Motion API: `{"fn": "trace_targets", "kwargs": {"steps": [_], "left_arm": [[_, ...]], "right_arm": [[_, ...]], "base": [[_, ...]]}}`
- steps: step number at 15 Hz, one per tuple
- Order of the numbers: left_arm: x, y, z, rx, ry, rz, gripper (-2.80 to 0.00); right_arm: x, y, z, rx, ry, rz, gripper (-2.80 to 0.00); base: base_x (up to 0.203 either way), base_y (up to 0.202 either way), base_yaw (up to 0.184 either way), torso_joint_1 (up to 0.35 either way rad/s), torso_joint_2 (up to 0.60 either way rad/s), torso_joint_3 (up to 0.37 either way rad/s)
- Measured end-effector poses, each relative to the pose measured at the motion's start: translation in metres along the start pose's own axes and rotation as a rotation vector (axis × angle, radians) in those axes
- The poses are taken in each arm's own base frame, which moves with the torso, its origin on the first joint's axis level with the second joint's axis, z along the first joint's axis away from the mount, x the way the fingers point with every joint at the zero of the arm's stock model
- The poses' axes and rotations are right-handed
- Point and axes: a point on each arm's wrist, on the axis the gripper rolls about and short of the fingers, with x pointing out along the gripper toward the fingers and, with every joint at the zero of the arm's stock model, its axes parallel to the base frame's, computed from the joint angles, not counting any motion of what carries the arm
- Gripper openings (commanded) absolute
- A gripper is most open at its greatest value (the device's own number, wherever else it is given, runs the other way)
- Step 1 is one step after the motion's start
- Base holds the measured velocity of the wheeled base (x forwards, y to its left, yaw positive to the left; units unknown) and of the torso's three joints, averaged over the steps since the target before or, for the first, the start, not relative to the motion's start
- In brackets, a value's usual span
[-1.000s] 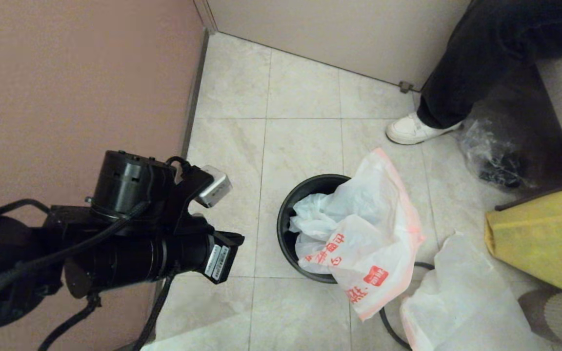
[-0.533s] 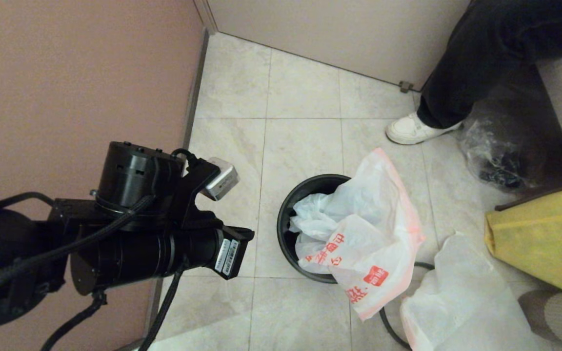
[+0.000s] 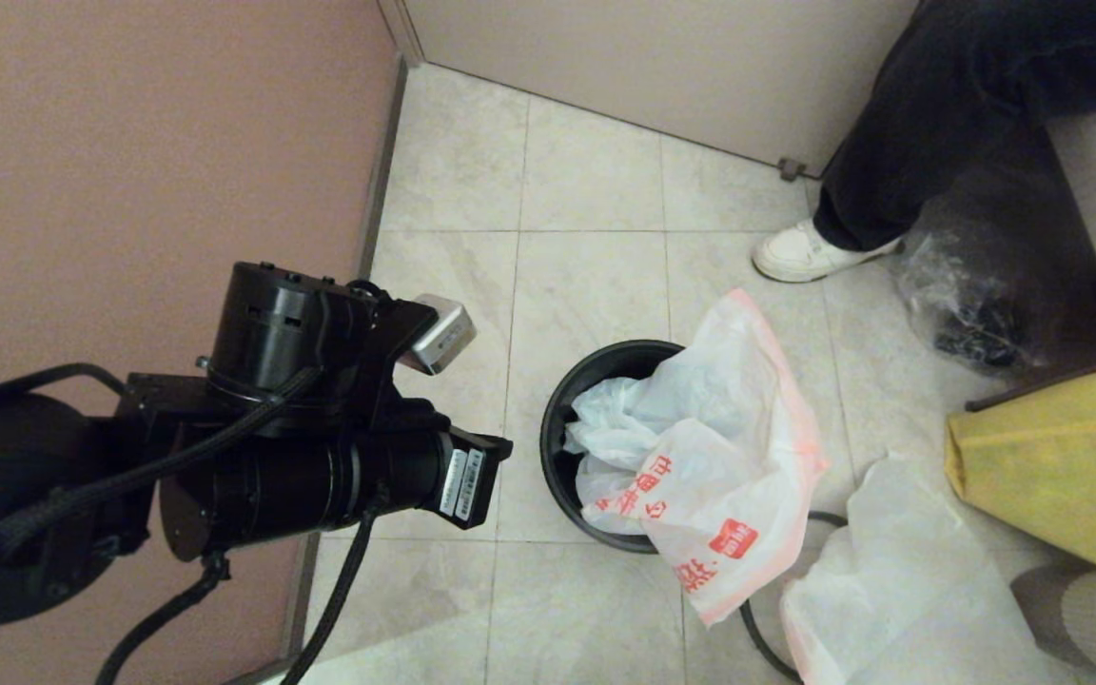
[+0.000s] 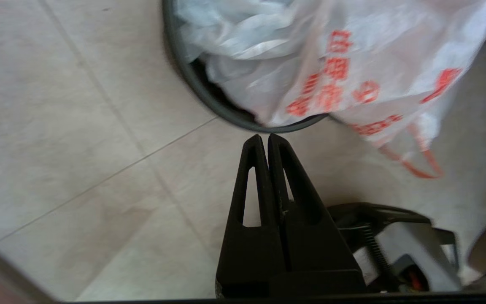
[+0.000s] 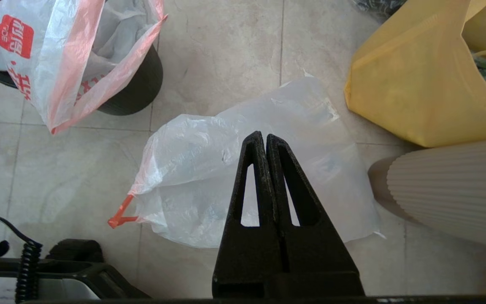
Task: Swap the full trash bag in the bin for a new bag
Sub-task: Put the new garbage bag on the trash can
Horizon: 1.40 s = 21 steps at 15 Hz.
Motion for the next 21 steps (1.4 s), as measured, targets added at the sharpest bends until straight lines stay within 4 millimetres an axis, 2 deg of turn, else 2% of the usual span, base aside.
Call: {"fn": "trace_targets", "kwargs": {"steps": [3,10,16,18,21], "left_arm": [[0.003,-0.011,0.004,0.017,-0.003,-0.032,-2.8],[0.019,-0.037,0.037,0.047,-0.016,-0.099,-2.8],[0.052,-0.055,0.056,0.065,-0.026,-0.147,-2.8],[0.064,-0.065,0.062,0.077,-0.004,-0.163,-2.8],[0.072,-0.083,0.065,0.089,0.07,-0.19,-2.8]], "right_arm": [[0.0,0.0,0.0,-0.002,0.0,0.003,-2.8],[0.0,0.0,0.0,0.004,0.006,0.004,-2.8],[0.0,0.0,0.0,0.042,0.002,-0.002,-2.8],[0.0,0.0,0.0,0.047,0.003,-0.002,-2.8],[0.0,0.0,0.0,0.047,0.002,-0.002,-2.8]], "base": [[0.0,0.0,0.0,0.0,0.0,0.0],[0.0,0.0,0.0,0.0,0.0,0.0],[0.0,0.0,0.0,0.0,0.0,0.0],[0.0,0.0,0.0,0.0,0.0,0.0],[0.0,0.0,0.0,0.0,0.0,0.0]]}}
